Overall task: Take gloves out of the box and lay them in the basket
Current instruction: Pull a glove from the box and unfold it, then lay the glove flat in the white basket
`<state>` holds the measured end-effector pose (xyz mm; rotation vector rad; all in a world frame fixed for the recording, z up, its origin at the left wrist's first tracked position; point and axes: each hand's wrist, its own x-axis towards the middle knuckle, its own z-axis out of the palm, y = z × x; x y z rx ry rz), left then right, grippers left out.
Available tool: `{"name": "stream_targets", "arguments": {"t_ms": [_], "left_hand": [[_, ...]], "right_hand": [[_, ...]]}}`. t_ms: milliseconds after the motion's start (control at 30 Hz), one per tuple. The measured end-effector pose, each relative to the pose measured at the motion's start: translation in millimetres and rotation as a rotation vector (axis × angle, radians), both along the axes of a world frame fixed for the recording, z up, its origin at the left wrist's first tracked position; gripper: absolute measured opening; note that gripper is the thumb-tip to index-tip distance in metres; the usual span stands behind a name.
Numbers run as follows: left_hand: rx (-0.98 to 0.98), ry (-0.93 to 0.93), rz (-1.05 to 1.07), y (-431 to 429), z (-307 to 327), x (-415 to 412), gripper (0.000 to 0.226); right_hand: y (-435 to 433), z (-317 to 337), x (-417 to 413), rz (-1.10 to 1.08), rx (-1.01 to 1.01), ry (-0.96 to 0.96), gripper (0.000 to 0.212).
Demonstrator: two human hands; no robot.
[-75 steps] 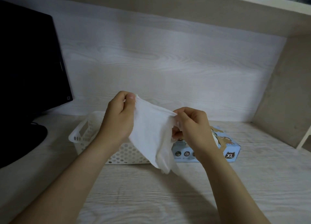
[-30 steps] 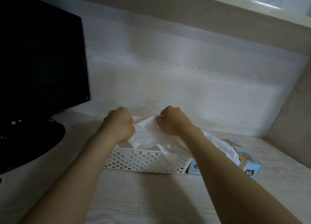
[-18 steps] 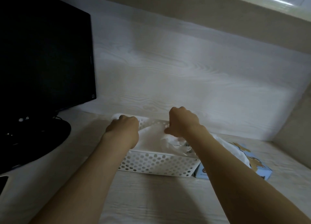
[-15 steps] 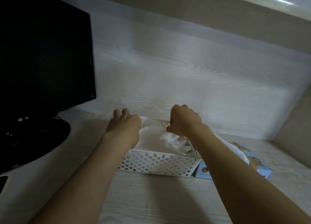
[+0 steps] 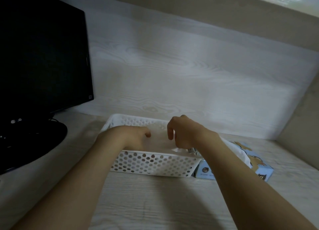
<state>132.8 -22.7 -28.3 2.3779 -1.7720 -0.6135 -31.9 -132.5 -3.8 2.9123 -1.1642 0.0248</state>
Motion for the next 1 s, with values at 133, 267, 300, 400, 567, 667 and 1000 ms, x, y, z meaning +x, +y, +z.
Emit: {"name": "stream_targets", "arguments": {"t_ms": [133,267,300,400,567,667,1000], "left_hand": [[0.057,-0.024,-0.033,-5.5,0.6,1.1,0.089],[0.030,-0.020,-0.060,-8.1,-0.4,2.2,0.088],[-0.005,-0.011,-0.066,-8.3,-0.1,2.2,0.086],[-0.075,0.009,-0.048,-9.0,0.1,3.7,0.082],[0.001,-0.033,-0.034,-13.0,-3.9,6.6,0.074],[0.016,-0.034,-0.027,-13.3,-3.8,6.2,0.073],[-0.012,0.011,-0.013,-13.6,-6.3,11.0,0.073]], "right_hand": [[-2.6,-3.0,-5.3,0.022,-0.030,-0.044,0.038],[-6.1,-4.3,-4.9,0.055,0.022,-0.198,0.022],[-3.7,-4.3,-4.9,0.080,0.087,-0.264,0.013],[6.3,-6.4,-5.2,0.157,0.246,-0.234,0.020],[10.4,-3.2,-11.3,0.123,0.221,-0.022,0.038],[12.8,4.3,-15.1,0.115,0.275,0.077,0.058],[29.3,8.6,-18.7,0.064,0.418,0.034,0.036]]}}
